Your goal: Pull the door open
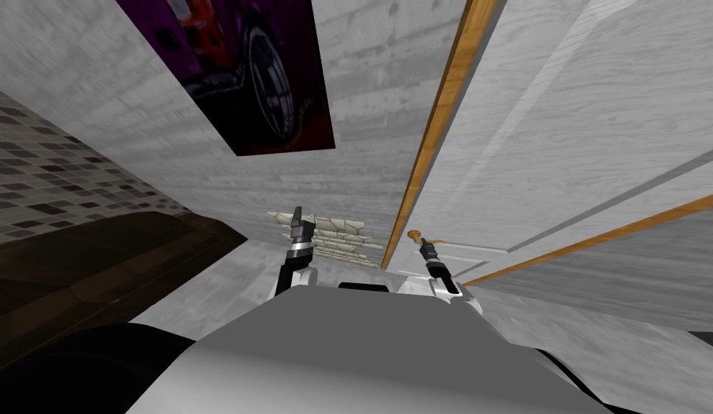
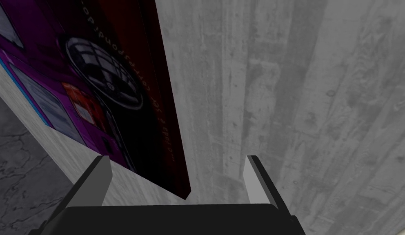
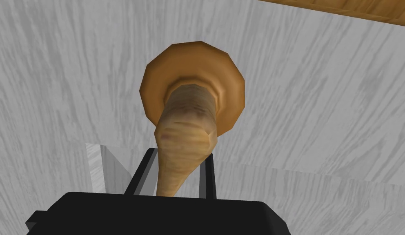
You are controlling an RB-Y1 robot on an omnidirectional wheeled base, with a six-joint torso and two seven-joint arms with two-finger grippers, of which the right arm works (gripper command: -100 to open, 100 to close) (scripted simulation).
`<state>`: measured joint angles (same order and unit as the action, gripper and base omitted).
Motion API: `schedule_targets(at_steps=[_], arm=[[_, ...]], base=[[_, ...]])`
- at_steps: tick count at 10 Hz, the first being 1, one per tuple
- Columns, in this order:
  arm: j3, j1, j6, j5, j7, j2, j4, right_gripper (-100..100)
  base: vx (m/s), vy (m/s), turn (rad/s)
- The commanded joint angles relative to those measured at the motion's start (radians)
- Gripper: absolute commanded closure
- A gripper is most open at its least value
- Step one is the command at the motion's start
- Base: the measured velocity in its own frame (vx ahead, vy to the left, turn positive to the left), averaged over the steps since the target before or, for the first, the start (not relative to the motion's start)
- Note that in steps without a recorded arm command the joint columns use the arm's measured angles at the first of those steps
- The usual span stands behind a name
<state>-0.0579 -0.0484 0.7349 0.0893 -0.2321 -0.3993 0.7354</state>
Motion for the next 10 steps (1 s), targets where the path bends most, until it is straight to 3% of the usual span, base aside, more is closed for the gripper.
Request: schedule_targets(at_steps=[1,9,10], arm=[[0.013,0.013,0.017,-0.005,-0.018,-0.014,0.003,100],[0.089,0.083,0.111,-0.032,-0.118,-0.091,0.021,100],[0.086,0.079,0.097,-0.031,-0.110,-0.083,0.023,100]], base=[[-0.106,-0.031,0.126],[-0.210,-0.083,0.139],[-0.096,-0.019,0.021]])
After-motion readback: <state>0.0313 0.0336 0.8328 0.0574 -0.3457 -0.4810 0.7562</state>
